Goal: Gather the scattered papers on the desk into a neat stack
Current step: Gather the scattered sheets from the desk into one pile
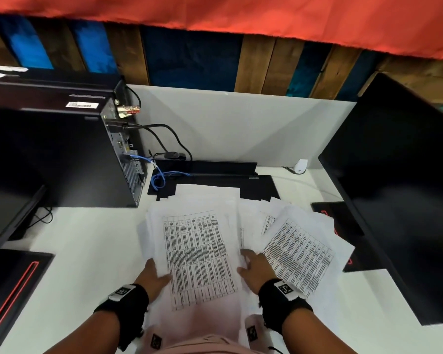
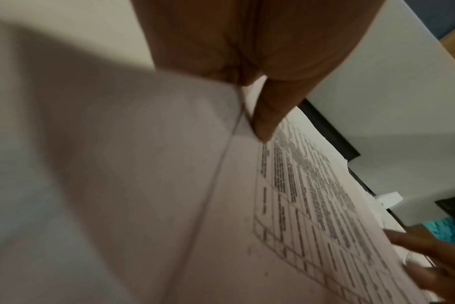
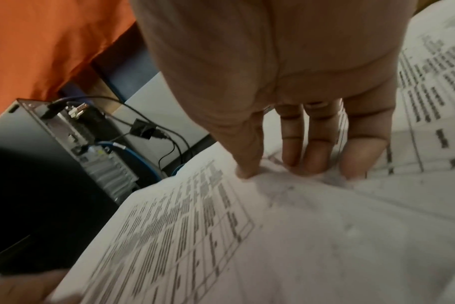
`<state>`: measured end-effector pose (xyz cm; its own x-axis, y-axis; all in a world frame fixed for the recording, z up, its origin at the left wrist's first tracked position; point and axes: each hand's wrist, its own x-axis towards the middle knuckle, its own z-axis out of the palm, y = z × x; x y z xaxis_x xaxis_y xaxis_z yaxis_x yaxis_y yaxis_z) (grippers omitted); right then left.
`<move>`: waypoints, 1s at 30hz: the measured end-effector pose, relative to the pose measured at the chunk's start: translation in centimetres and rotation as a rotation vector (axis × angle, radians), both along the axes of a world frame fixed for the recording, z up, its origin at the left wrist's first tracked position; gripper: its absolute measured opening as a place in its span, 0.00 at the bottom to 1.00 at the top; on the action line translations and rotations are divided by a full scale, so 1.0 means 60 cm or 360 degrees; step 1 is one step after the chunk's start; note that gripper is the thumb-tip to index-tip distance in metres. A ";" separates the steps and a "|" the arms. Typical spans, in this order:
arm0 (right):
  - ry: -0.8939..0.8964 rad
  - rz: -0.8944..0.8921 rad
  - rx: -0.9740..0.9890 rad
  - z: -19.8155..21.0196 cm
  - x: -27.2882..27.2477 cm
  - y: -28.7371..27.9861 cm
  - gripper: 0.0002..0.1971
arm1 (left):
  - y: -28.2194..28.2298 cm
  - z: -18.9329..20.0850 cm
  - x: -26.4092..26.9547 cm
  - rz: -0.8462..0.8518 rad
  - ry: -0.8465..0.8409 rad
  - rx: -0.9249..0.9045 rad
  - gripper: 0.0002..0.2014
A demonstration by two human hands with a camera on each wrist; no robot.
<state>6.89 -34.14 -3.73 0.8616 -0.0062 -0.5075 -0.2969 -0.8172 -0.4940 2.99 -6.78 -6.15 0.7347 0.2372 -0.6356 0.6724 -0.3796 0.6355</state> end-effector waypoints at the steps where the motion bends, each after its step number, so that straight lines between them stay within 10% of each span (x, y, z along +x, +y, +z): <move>1: -0.0089 -0.0116 -0.0023 0.001 0.002 -0.012 0.30 | 0.000 -0.001 0.000 -0.0019 0.0002 0.0038 0.35; 4: -0.0340 -0.0920 -0.0305 0.019 0.008 -0.077 0.31 | -0.002 0.000 0.000 -0.0078 -0.0025 0.0113 0.33; 9: 0.0026 -0.1834 -0.0352 0.010 -0.012 -0.217 0.42 | -0.003 0.004 -0.001 -0.0112 -0.0033 0.0097 0.35; 13: -0.0052 -0.1602 0.0241 -0.019 -0.002 -0.243 0.32 | 0.001 0.002 0.001 -0.0126 -0.0035 0.0069 0.38; 19: -0.0318 -0.1211 0.0152 0.012 0.005 -0.208 0.15 | 0.002 0.002 -0.003 -0.0113 -0.0038 0.0092 0.38; 30: -0.1510 -0.0886 0.0008 0.321 0.016 -0.144 0.08 | -0.004 0.014 -0.005 -0.0139 -0.0057 0.0072 0.38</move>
